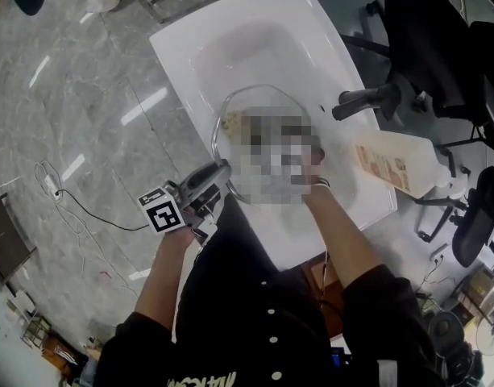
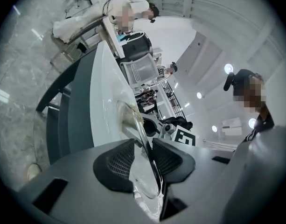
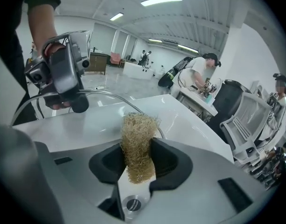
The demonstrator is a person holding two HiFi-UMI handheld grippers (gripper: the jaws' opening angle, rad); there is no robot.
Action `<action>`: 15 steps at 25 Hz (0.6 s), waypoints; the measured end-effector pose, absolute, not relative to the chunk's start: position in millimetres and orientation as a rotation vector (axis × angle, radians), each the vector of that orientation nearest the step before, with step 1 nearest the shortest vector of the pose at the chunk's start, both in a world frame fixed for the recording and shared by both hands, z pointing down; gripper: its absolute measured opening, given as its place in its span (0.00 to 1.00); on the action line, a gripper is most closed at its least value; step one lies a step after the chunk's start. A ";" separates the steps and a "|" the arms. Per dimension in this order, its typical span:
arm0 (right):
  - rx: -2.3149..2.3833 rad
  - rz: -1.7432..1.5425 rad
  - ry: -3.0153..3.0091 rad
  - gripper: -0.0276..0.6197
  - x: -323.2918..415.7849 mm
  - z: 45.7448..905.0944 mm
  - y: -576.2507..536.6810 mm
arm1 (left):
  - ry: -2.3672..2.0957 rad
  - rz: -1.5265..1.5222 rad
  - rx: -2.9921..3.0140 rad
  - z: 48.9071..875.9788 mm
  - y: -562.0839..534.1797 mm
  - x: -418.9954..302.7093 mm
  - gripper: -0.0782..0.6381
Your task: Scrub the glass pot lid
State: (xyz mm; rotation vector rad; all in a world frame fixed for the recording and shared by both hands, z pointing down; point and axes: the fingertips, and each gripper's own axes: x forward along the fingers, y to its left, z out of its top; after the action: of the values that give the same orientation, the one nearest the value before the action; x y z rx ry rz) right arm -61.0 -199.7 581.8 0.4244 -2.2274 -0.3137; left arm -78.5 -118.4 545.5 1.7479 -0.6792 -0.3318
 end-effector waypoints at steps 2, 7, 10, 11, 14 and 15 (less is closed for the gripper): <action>0.402 -0.341 -2.221 0.27 -63.0 580.7 -196.2 | -0.668 -0.331 1.753 545.9 -118.5 -79.1 0.30; 0.336 -0.424 -2.218 0.27 -66.4 574.3 -180.0 | -0.659 -0.330 1.755 545.7 -118.8 -78.2 0.30; 0.298 -0.462 -2.216 0.27 -66.1 572.3 -167.3 | -0.658 -0.322 1.758 546.3 -118.6 -77.7 0.30; 0.288 -0.474 -2.217 0.27 -66.2 571.3 -163.7 | -0.657 -0.320 1.758 546.2 -118.6 -77.8 0.30; 0.260 -0.509 -2.221 0.27 -64.9 568.9 -152.8 | -0.646 -0.317 1.755 546.0 -118.2 -77.7 0.30; 0.252 -0.517 -2.222 0.27 -64.0 568.6 -149.3 | -0.643 -0.316 1.756 546.1 -118.2 -77.6 0.30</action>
State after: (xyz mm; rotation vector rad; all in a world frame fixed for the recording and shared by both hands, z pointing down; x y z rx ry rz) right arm -64.0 -149.3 568.6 0.2520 -2.2221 -0.5171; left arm -77.6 -118.2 546.1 1.7557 -0.6427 -0.3164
